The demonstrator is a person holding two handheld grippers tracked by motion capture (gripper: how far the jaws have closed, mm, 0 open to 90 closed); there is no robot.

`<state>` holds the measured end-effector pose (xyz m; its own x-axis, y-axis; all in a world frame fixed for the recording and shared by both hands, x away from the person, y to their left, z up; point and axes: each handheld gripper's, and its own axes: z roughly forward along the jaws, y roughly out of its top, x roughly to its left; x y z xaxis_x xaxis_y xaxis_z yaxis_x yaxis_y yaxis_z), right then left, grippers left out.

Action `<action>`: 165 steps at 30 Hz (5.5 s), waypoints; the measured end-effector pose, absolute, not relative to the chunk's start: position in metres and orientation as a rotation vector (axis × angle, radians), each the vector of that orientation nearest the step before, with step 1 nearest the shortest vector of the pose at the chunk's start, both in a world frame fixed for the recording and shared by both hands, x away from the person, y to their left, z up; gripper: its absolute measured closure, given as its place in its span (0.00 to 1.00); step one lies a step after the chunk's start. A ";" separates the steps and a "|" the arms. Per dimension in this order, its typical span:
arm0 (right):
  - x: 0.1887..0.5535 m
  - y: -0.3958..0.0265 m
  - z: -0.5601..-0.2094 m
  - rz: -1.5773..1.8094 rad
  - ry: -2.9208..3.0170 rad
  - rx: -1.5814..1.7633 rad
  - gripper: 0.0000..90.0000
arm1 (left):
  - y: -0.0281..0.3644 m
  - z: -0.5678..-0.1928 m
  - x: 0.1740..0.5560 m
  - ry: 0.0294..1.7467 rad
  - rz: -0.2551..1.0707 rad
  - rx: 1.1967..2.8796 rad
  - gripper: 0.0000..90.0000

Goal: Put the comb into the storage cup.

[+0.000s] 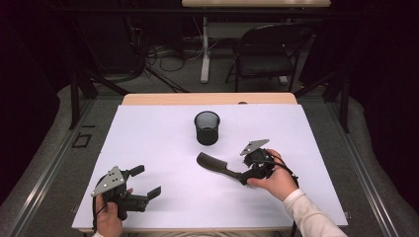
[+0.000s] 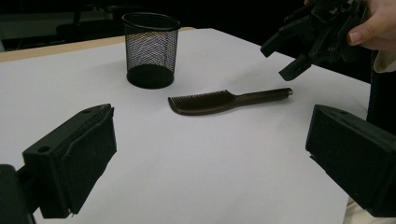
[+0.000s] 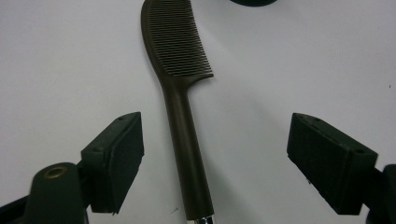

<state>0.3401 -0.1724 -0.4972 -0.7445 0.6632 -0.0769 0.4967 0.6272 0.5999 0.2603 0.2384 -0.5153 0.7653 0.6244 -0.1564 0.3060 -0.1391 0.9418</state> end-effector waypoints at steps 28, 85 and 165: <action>0.352 -0.150 -0.495 0.694 2.641 0.856 0.32 | 0.238 -0.515 0.260 0.733 0.323 1.740 0.02; 0.368 -0.126 -0.507 0.427 2.845 0.785 0.60 | 0.238 -0.516 0.261 0.732 0.317 1.741 0.02; 0.375 -0.117 -0.527 0.265 2.932 0.763 0.80 | 0.238 -0.516 0.261 0.735 0.313 1.749 0.02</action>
